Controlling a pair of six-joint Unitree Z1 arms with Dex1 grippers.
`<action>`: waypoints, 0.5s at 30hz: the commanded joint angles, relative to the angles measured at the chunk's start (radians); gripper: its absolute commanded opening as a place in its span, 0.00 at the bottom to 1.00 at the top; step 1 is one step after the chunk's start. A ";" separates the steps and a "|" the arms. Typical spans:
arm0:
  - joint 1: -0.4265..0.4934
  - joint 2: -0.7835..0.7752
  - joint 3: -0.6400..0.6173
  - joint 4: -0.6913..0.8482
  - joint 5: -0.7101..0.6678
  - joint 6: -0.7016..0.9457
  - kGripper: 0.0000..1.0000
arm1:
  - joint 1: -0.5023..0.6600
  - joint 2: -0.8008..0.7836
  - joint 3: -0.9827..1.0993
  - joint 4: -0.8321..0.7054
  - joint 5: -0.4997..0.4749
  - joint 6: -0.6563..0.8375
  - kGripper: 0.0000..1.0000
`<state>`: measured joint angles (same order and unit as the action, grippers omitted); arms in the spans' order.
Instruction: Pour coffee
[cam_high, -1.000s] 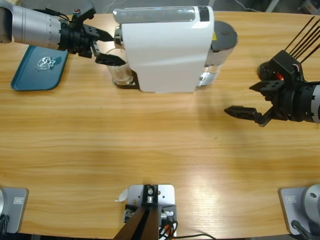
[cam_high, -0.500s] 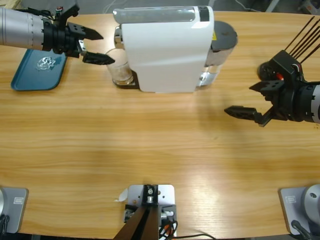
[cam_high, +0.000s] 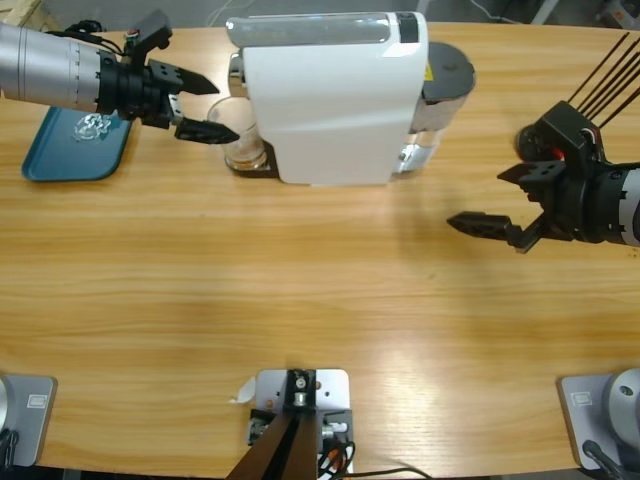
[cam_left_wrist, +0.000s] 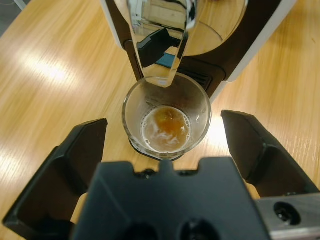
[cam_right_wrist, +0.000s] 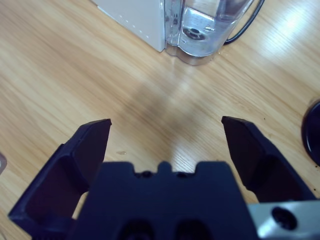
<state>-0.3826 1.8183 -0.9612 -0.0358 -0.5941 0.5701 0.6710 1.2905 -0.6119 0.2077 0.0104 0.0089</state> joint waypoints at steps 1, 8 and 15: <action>-0.025 0.086 -0.008 -0.026 -0.021 0.010 1.00 | -0.008 0.026 0.014 -0.013 0.017 0.003 1.00; -0.045 0.128 -0.060 -0.027 -0.021 0.008 1.00 | -0.008 0.038 0.011 -0.017 0.019 0.005 1.00; -0.053 0.142 -0.075 -0.024 -0.013 0.004 0.97 | -0.008 0.038 0.011 -0.017 0.017 0.008 1.00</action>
<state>-0.4213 1.8990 -1.0296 -0.0522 -0.5945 0.5701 0.6710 1.2988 -0.6119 0.2032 0.0104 0.0089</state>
